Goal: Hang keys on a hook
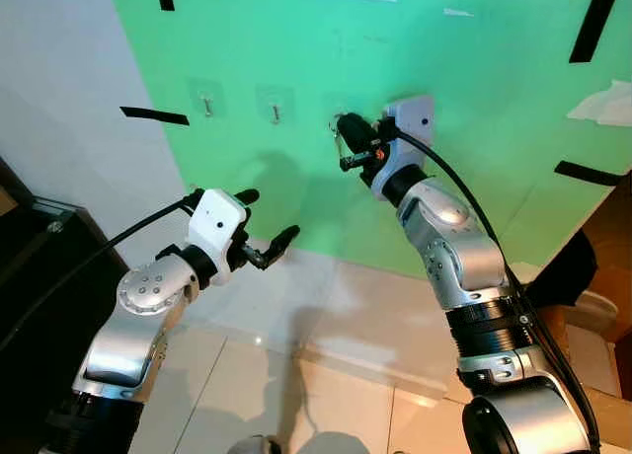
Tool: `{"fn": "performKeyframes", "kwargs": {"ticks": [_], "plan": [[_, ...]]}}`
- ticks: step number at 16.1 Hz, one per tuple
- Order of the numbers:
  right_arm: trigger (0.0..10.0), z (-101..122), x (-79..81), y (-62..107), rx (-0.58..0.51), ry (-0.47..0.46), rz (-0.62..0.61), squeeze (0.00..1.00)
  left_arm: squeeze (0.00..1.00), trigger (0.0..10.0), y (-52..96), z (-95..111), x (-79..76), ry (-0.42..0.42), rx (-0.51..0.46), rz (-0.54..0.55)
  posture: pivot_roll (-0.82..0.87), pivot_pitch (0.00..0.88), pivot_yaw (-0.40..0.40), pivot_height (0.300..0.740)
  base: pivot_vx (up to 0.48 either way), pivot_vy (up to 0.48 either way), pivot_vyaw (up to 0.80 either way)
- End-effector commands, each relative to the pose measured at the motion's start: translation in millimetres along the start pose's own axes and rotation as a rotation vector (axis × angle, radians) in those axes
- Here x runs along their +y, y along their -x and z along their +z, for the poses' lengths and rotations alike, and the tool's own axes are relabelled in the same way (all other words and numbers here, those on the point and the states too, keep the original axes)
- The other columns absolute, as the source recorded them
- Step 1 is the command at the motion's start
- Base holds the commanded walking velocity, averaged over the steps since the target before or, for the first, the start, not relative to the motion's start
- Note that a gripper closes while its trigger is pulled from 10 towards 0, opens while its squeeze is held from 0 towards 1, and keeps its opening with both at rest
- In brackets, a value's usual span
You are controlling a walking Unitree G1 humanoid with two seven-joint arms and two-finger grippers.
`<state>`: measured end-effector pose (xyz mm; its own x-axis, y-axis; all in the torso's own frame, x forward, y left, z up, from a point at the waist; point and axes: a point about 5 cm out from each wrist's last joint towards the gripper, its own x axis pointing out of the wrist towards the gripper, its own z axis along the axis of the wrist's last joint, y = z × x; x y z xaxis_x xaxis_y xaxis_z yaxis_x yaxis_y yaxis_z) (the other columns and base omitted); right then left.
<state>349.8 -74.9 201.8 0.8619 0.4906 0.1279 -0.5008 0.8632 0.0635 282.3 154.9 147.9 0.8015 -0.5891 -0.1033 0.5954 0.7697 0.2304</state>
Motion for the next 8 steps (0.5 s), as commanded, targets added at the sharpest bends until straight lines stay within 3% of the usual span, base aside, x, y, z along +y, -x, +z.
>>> {"fn": "performKeyframes", "kwargs": {"ticks": [1, 8], "plan": [[10.0, 3, -0.5, -5.1, 0.005, 0.025, -0.016, 0.00, 0.00, 10.0, 1.0, 3, 0.0, -0.013, -0.002, -0.010, -0.03, 0.000, 0.050, 0.740, 0.000, 0.000, 0.00], [10.0, 1, -5.1, -16.2, 0.038, 0.023, -0.091, 0.00, 0.00, 10.0, 0.6, 2, -0.3, -0.012, 0.008, -0.019, -0.03, 0.000, 0.049, 0.740, 0.000, 0.000, 0.00]]}}
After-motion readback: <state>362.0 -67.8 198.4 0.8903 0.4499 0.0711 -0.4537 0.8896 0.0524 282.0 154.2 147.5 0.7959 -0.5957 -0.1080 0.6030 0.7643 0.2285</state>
